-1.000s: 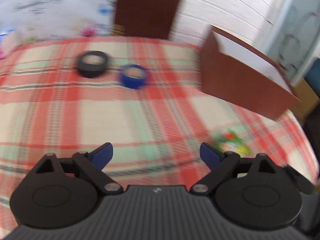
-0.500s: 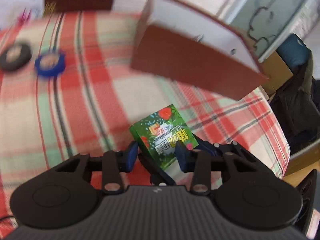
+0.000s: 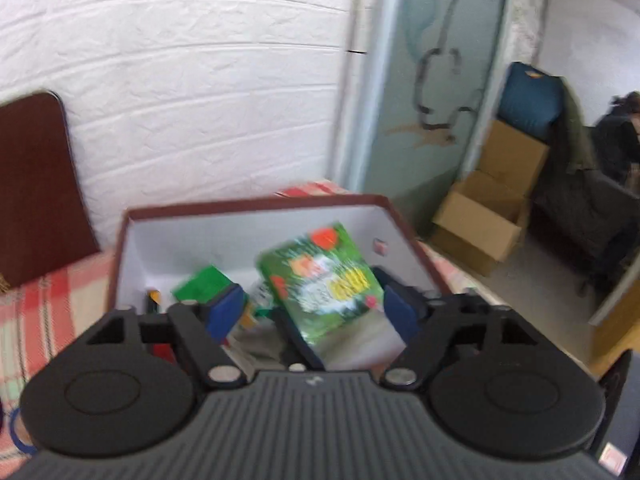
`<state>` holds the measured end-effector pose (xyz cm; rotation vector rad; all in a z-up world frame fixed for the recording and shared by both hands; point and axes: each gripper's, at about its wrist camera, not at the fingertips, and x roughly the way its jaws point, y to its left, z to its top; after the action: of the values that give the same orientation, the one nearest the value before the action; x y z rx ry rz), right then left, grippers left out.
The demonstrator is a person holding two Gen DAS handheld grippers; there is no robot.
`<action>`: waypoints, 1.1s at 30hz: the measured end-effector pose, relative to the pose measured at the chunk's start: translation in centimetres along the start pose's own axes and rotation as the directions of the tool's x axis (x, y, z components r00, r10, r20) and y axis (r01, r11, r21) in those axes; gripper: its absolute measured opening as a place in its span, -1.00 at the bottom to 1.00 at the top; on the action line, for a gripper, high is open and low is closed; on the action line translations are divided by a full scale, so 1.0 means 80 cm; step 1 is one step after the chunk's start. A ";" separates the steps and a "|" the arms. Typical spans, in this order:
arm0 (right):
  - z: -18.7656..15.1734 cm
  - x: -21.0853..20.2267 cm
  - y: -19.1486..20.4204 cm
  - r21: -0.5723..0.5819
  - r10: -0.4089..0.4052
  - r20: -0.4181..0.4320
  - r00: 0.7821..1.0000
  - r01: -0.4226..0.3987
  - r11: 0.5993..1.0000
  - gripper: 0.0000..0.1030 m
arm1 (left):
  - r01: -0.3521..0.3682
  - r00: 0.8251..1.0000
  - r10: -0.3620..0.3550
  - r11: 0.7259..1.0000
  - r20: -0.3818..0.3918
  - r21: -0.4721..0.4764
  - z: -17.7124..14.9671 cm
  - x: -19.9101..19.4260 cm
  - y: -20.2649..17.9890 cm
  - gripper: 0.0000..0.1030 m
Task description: Organize objects
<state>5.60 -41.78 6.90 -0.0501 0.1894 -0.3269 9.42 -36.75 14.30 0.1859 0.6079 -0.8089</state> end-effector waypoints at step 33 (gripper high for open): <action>-0.043 -0.161 -0.012 0.261 -0.016 -0.063 0.998 0.032 0.965 0.52 | -0.295 0.949 0.282 0.952 -0.140 -0.085 -0.153 -0.115 0.060 0.63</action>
<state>-7.33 -38.57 5.86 0.2199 0.2042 -0.3757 2.70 -23.09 9.27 0.2250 0.7215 -0.4818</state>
